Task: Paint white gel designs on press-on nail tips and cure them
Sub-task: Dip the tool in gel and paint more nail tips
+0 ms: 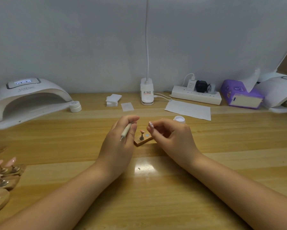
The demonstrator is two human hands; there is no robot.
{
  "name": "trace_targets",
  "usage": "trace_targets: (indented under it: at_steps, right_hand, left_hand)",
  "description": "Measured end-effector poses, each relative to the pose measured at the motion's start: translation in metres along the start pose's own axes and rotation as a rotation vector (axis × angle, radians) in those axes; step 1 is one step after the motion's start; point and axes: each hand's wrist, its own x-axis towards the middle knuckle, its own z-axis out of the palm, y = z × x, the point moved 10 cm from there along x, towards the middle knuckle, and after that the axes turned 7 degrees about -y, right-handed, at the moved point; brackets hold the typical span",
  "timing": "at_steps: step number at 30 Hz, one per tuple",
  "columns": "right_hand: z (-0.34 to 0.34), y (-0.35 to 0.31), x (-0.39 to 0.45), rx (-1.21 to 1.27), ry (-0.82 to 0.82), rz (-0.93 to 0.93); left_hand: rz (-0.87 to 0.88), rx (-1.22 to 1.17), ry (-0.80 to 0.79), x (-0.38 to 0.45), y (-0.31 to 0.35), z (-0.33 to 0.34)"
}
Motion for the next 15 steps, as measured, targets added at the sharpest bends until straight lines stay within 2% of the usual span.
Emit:
trace_targets:
  at_steps: [15]
  right_hand:
    - [0.014,0.027,0.002,-0.239,-0.152,0.203]
  left_hand:
    - [-0.054,-0.047,0.001,-0.001,-0.008,0.001]
